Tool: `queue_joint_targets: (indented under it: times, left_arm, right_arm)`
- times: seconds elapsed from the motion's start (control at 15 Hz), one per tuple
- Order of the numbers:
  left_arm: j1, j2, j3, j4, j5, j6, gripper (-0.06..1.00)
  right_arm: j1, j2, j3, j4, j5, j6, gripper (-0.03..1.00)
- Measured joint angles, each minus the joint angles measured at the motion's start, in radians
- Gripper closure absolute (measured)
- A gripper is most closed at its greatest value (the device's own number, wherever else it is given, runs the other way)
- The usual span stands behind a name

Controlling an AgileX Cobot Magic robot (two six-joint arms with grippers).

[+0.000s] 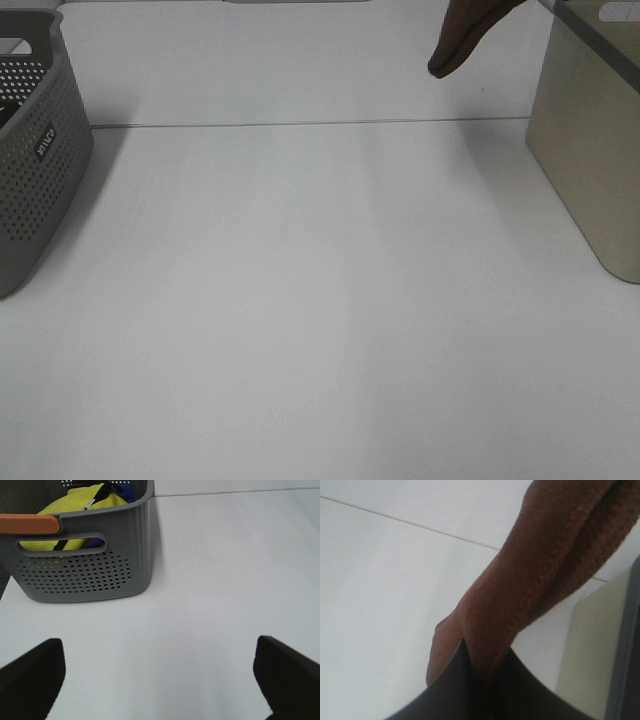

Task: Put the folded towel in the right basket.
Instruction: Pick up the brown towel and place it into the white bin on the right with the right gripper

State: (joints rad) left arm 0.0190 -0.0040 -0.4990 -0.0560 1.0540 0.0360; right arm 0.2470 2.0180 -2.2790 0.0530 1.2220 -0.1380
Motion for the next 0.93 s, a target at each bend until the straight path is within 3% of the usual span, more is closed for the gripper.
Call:
queue_joint_targets:
  times: [0.13, 0.47, 0.67, 0.93]
  left_arm:
    - [0.000, 0.000, 0.000, 0.000, 0.000, 0.000, -0.03]
    - [0.000, 0.000, 0.000, 0.000, 0.000, 0.000, -0.03]
    - [0.000, 0.000, 0.000, 0.000, 0.000, 0.000, -0.03]
    - [0.000, 0.000, 0.000, 0.000, 0.000, 0.000, -0.03]
  right_arm:
    - [-0.050, -0.028, 0.000, 0.013, 0.000, 0.001, 0.89]
    - [-0.293, -0.059, 0.008, 0.032, 0.000, 0.001, 0.89]
    - [-0.449, -0.063, 0.156, 0.039, 0.000, 0.016, 0.89]
    - [-0.485, -0.062, 0.301, 0.063, -0.001, 0.017, 0.88]
